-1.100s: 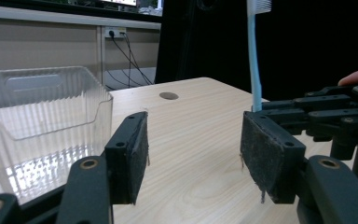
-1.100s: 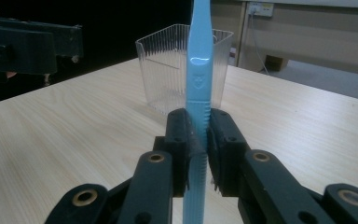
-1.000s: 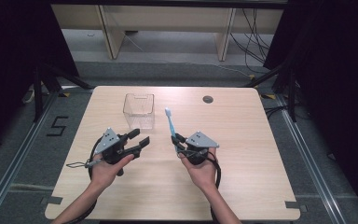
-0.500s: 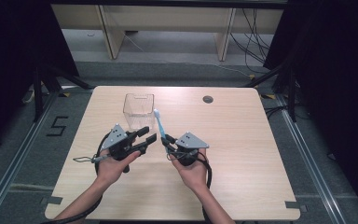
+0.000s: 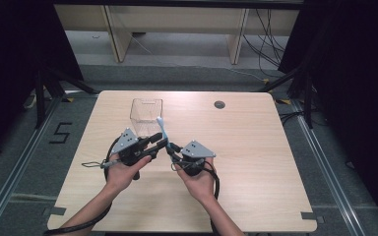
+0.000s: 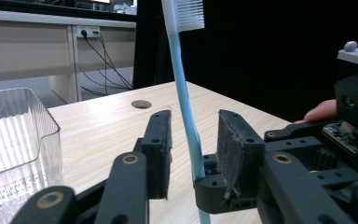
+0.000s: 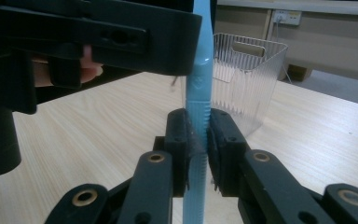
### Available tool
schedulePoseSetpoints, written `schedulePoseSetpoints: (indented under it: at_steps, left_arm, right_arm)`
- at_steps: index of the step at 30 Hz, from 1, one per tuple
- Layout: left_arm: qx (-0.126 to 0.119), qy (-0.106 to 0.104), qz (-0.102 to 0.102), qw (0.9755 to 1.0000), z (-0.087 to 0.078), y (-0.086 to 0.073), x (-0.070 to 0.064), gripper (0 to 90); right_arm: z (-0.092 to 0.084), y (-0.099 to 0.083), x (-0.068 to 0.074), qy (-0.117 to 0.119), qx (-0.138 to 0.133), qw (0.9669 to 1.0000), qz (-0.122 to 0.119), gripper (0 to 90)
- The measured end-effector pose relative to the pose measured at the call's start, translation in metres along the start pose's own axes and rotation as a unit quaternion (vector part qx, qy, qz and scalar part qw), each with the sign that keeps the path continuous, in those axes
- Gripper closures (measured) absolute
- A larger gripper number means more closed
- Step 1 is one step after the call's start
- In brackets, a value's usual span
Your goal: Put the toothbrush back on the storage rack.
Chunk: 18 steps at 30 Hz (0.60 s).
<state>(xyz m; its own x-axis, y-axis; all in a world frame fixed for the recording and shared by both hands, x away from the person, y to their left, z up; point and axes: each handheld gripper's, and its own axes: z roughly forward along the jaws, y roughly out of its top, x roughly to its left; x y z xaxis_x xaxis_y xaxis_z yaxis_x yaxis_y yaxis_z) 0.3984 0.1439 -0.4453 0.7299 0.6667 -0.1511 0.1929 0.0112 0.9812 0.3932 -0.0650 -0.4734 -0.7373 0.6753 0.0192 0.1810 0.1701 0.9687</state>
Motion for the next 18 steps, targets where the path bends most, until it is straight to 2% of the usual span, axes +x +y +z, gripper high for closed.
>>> schedulePoseSetpoints:
  at_steps: [8, 10, 13, 14, 15, 18]
  left_arm:
    - [0.000, -0.001, 0.001, 1.0000, 0.0035, 0.0004, 0.0003, 75.9]
    - [0.000, -0.002, 0.003, 1.0000, 0.0043, 0.0005, -0.0001, 78.9]
    - [0.002, -0.005, 0.004, 1.0000, 0.0050, 0.0010, -0.0008, 80.4]
    - [-0.006, -0.010, 0.003, 0.9999, 0.0066, 0.0004, -0.0006, 80.8]
    - [-0.002, -0.008, 0.005, 1.0000, 0.0063, 0.0006, -0.0008, 81.0]
    - [0.003, -0.009, 0.009, 0.9999, 0.0065, 0.0009, -0.0022, 81.8]
  right_arm:
    - [-0.0004, 0.0009, 0.0022, -0.003, -0.004, 1.0000, -0.004, 79.0]
    - [0.0000, 0.0010, 0.0032, 0.000, -0.005, 1.0000, 0.004, 79.0]
    - [-0.0004, 0.0013, 0.0033, -0.006, -0.001, 1.0000, 0.001, 79.0]
    - [0.0002, 0.0010, 0.0031, -0.003, -0.002, 1.0000, 0.002, 79.0]
    - [0.0000, 0.0005, 0.0043, -0.005, -0.002, 0.9999, 0.014, 79.0]
    - [-0.0005, 0.0005, 0.0043, -0.009, 0.004, 0.9999, 0.014, 79.0]
